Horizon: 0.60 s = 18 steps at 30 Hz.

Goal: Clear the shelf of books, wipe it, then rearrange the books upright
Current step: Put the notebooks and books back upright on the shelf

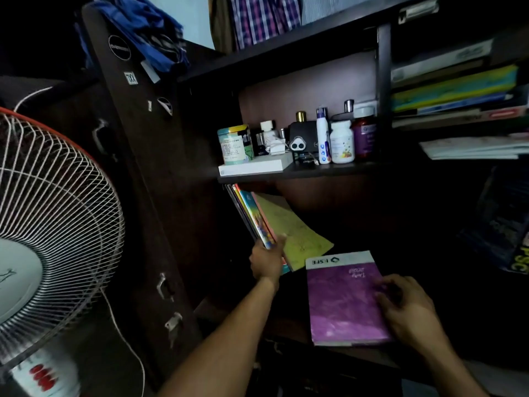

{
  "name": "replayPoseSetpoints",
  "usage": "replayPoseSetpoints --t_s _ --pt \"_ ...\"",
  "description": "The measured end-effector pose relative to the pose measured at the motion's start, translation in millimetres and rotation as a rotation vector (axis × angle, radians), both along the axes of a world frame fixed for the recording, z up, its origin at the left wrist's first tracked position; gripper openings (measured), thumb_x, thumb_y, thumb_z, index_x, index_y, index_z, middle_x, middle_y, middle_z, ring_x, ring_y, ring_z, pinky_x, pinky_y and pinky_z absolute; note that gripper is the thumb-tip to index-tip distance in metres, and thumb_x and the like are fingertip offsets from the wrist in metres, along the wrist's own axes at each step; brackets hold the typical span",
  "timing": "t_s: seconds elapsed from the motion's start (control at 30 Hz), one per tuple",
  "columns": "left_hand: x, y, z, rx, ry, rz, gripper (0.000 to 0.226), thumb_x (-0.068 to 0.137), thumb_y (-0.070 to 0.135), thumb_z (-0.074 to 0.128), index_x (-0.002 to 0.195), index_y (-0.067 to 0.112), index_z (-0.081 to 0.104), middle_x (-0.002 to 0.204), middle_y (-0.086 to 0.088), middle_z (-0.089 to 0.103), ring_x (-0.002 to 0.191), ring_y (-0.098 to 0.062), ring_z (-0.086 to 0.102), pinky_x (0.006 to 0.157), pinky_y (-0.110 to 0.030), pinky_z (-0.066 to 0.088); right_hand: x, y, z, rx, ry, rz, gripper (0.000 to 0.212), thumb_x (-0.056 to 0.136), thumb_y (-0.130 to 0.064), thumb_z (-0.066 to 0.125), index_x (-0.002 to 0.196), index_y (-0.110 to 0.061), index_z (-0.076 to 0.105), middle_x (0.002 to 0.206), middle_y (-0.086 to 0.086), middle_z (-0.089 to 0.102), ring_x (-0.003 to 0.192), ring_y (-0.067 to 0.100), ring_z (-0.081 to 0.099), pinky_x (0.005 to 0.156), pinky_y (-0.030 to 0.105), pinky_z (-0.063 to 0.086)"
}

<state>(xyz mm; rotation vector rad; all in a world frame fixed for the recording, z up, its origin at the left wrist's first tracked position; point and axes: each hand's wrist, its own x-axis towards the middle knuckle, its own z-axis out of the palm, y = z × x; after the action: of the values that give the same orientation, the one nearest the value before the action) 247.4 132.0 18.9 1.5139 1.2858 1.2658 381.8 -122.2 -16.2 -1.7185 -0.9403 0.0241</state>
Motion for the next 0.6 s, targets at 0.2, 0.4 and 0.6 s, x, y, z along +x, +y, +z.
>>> replayPoseSetpoints --t_s 0.2,0.4,0.6 --pt "-87.5 -30.8 47.9 0.172 0.111 0.104 0.032 0.099 0.049 0.055 0.104 0.022 0.071 0.088 0.001 0.073 0.083 -0.024 0.07 0.072 -0.035 0.054 0.5 -0.4 0.9 -0.036 0.013 -0.001 0.027 0.084 0.002 0.072 0.098 -0.02 0.07 0.107 0.005 0.058 0.092 0.023 0.063 0.09 0.031 0.047" --pt "-120.5 -68.7 59.0 0.031 -0.428 -0.151 0.02 0.103 0.033 0.056 0.109 0.019 0.068 0.098 -0.006 0.077 0.086 -0.027 0.076 0.074 -0.044 0.061 -0.4 -2.1 2.3 -0.067 0.034 -0.007 0.022 0.087 -0.001 0.071 0.103 -0.016 0.071 0.111 0.004 0.057 0.095 0.02 0.06 0.094 0.031 0.047" --pt "-66.1 -53.6 14.6 0.022 -0.269 -0.125 0.021 0.101 0.037 0.059 0.099 0.018 0.066 0.089 -0.003 0.072 0.08 -0.024 0.07 0.066 -0.04 0.054 -2.8 -3.3 3.4 -0.061 0.006 -0.006 0.027 0.086 -0.002 0.073 0.097 -0.025 0.067 0.108 0.003 0.057 0.092 0.02 0.061 0.091 0.03 0.046"
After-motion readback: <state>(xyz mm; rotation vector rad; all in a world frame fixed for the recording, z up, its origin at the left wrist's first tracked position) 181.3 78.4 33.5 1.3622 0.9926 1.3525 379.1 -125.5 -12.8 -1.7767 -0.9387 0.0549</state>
